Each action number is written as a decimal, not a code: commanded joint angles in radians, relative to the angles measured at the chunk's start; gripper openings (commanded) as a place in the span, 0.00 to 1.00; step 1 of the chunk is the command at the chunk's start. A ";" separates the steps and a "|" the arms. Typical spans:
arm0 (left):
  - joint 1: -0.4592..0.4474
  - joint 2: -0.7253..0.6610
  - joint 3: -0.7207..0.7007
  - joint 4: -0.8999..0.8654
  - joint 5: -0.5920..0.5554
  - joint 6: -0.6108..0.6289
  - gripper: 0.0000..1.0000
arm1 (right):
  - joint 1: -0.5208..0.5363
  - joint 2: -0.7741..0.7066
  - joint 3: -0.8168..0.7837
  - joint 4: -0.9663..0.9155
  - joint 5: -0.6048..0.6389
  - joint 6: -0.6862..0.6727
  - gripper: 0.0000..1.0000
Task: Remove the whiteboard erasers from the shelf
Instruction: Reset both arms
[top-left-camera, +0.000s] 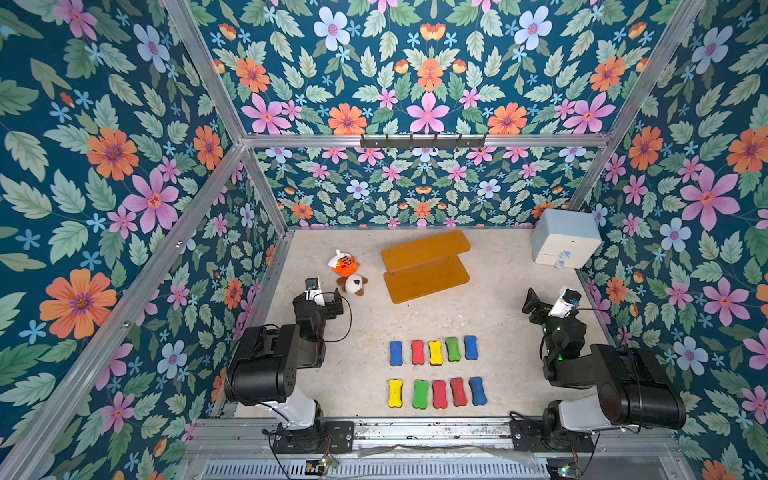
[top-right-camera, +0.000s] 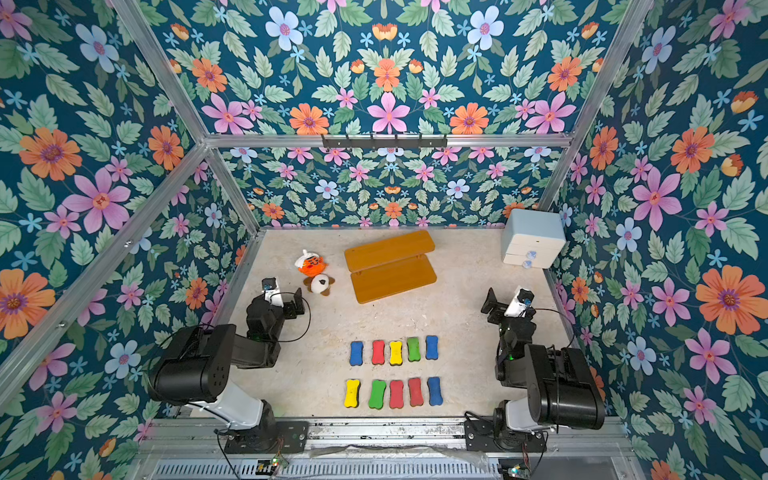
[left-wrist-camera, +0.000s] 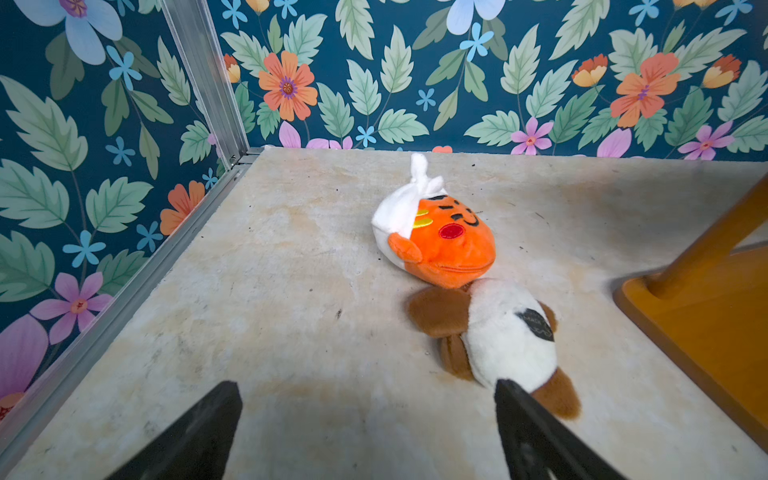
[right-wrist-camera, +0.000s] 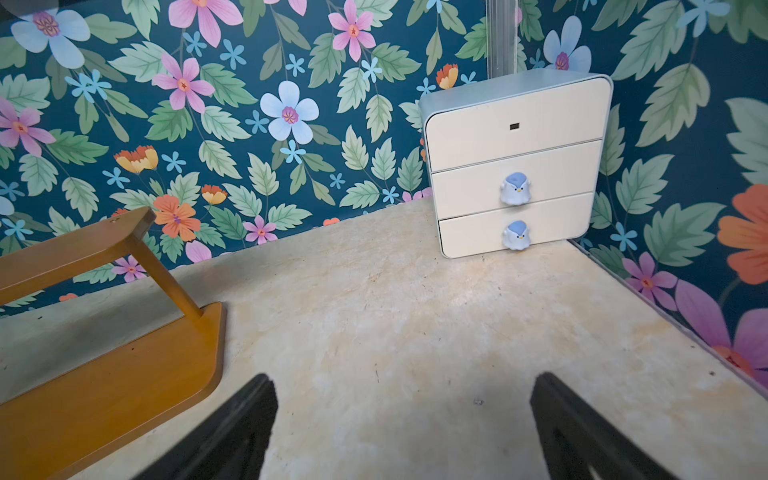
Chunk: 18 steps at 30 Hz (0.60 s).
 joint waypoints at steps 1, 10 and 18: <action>0.001 -0.001 0.002 0.022 -0.008 -0.009 0.99 | 0.001 -0.002 0.002 0.006 -0.009 -0.005 0.99; 0.001 -0.001 0.002 0.022 -0.008 -0.009 0.99 | 0.001 -0.001 0.002 0.006 -0.009 -0.005 0.99; 0.001 0.001 0.003 0.022 -0.009 -0.009 0.99 | 0.046 0.003 0.033 -0.048 0.033 -0.039 0.99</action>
